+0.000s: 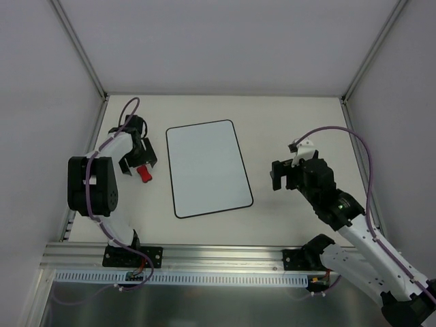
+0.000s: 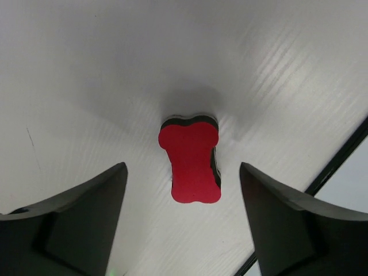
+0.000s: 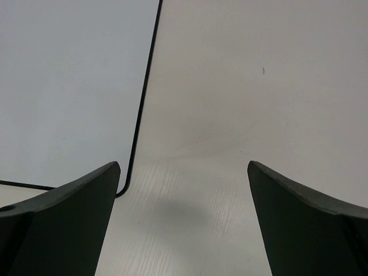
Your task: Erase the whiteboard
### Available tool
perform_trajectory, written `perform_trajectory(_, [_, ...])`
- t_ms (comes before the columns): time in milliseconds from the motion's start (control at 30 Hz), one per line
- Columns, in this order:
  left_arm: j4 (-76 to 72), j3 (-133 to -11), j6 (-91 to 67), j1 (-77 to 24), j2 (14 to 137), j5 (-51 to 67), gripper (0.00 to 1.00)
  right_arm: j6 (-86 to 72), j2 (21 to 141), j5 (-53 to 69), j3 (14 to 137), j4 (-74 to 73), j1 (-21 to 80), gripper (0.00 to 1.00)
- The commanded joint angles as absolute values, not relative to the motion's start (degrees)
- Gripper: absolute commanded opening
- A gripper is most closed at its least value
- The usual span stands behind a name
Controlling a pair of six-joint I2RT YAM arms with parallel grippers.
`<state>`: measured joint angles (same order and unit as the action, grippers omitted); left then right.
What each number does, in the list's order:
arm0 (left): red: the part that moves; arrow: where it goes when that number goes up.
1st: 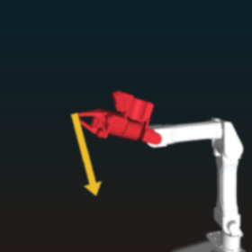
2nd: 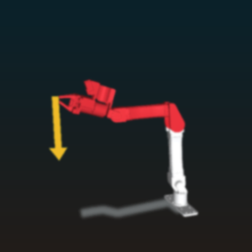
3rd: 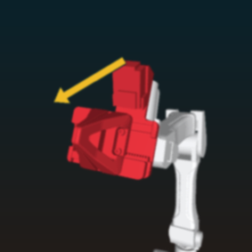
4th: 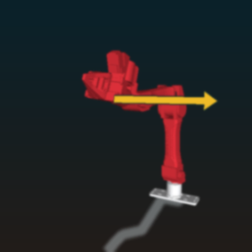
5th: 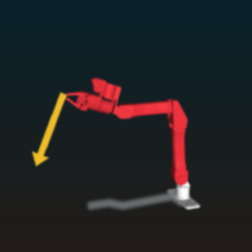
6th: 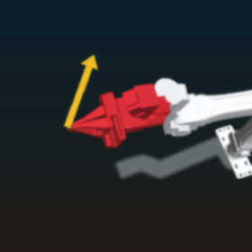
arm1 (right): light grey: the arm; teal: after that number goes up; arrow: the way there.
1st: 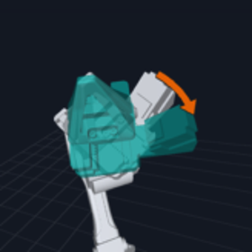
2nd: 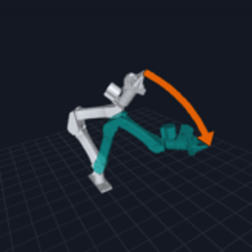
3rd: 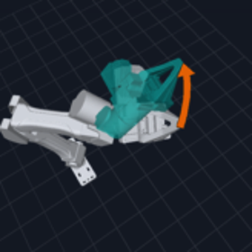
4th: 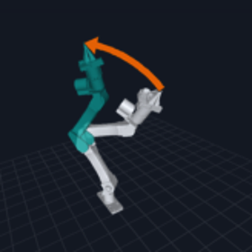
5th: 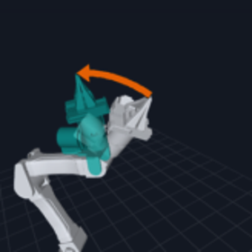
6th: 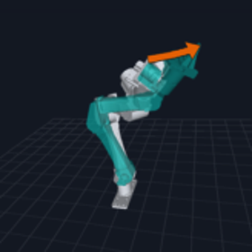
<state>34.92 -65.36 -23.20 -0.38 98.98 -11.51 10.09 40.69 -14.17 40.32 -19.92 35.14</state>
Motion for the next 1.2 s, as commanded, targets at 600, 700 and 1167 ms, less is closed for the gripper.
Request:
perform_trajectory(600, [42.0,-89.5,-16.1,-0.4,53.9,-5.6,0.99,36.6,42.6,-37.5,74.3,-15.1,32.3,0.99])
perform_trajectory(700, [42.0,-93.1,-13.6,-0.4,50.4,-7.8,0.99,39.1,43.2,-37.5,77.6,-13.3,32.3,0.99])
perform_trajectory(1167, [41.9,-100.6,-10.9,-0.4,45.6,-10.3,0.99,41.2,42.8,-32.5,79.6,-6.6,32.3,0.99])
